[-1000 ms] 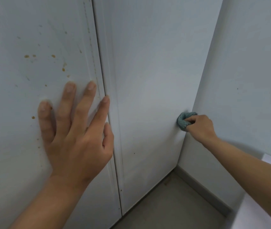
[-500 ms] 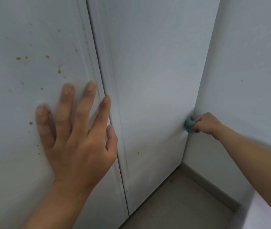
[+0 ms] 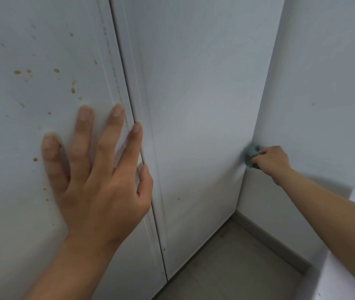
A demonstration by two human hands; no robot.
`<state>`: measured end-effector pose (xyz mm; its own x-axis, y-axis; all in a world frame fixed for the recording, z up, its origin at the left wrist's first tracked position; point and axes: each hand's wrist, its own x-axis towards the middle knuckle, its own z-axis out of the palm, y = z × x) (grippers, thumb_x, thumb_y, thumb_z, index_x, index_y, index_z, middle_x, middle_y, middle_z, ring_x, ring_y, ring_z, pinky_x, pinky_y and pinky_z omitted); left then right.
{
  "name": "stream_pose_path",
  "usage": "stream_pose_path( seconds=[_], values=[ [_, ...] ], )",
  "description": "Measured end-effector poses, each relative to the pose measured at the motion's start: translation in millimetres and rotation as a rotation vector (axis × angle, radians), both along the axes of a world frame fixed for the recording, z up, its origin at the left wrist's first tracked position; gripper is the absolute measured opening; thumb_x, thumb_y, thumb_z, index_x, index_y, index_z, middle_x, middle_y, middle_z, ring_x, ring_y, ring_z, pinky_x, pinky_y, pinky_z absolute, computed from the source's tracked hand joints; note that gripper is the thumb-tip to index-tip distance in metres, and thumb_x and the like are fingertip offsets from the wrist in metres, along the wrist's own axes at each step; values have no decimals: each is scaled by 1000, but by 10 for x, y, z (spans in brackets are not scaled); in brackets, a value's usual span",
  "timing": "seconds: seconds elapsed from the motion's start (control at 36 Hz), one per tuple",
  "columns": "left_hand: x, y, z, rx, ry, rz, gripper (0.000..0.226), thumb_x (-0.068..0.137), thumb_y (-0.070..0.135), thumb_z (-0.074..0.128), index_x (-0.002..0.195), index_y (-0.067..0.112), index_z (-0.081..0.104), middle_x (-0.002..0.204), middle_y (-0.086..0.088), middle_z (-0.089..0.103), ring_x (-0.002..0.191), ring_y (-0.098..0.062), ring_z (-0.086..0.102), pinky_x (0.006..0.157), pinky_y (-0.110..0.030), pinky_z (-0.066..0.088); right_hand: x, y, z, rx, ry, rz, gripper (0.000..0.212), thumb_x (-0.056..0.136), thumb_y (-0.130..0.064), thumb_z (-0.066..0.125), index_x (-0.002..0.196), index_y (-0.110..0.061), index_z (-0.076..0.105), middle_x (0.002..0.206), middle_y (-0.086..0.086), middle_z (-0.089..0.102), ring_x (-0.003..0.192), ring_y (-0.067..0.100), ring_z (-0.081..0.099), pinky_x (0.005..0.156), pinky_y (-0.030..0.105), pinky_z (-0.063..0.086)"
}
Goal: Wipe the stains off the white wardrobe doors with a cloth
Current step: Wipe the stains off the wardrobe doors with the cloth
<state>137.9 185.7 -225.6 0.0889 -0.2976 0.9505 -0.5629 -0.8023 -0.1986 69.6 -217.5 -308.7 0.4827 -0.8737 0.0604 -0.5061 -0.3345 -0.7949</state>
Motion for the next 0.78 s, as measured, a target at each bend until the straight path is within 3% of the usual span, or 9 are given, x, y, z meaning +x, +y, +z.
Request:
stream_pose_path(
  seconds=[0.11,0.17,0.22,0.36,0.47,0.58,0.69,0.78],
  values=[
    [-5,4,3,10,7,6,49,93,32,62,140,18,65,160,-4,45,154,-35,24,125,-56,6,117,-112,-81,103,-82,22,19,56,-7,77,63,1,61,70,25,63,71,36,69,71,51,63],
    [-2,5,5,9,1,10,49,93,32,62,140,18,65,160,-4,45,154,-35,25,125,-56,7,130,85,-14,56,-79,76,22,60,-2,76,60,-4,53,64,15,55,63,28,57,60,41,52],
    [1,15,5,7,-6,6,49,93,32,63,139,18,65,159,-4,46,154,-35,25,124,-56,8,130,302,52,2,-86,150,26,66,1,75,63,-13,52,65,7,53,64,24,52,61,37,45],
    [13,14,-13,4,-23,7,47,94,32,62,138,17,66,159,-3,47,154,-34,26,123,-58,11,44,651,100,-169,43,453,27,74,-4,78,64,-13,54,67,2,51,61,16,47,58,32,35],
    [-3,-6,-4,-5,-9,4,47,94,31,61,138,17,66,159,-2,46,154,-34,26,123,-57,9,6,592,80,-105,-2,264,11,73,-2,73,70,-7,64,69,3,55,63,17,49,55,28,35],
    [-35,-10,4,6,15,-4,48,93,31,61,139,16,65,160,-3,45,154,-34,26,126,-53,1,92,619,59,42,-73,95,17,71,0,67,69,-9,53,70,6,49,67,23,46,57,31,35],
    [-56,18,-13,28,35,-13,48,94,28,61,140,15,64,162,-5,42,155,-34,24,126,-53,1,191,931,63,-14,-79,85,17,76,-2,65,74,-9,49,70,6,47,62,20,43,55,32,35],
    [-51,56,-40,43,45,-26,49,95,25,62,143,14,61,163,-8,40,156,-33,23,126,-54,2,151,1120,42,-49,-77,197,20,75,-3,66,72,-10,47,70,7,46,63,21,43,56,33,33]
  ],
)
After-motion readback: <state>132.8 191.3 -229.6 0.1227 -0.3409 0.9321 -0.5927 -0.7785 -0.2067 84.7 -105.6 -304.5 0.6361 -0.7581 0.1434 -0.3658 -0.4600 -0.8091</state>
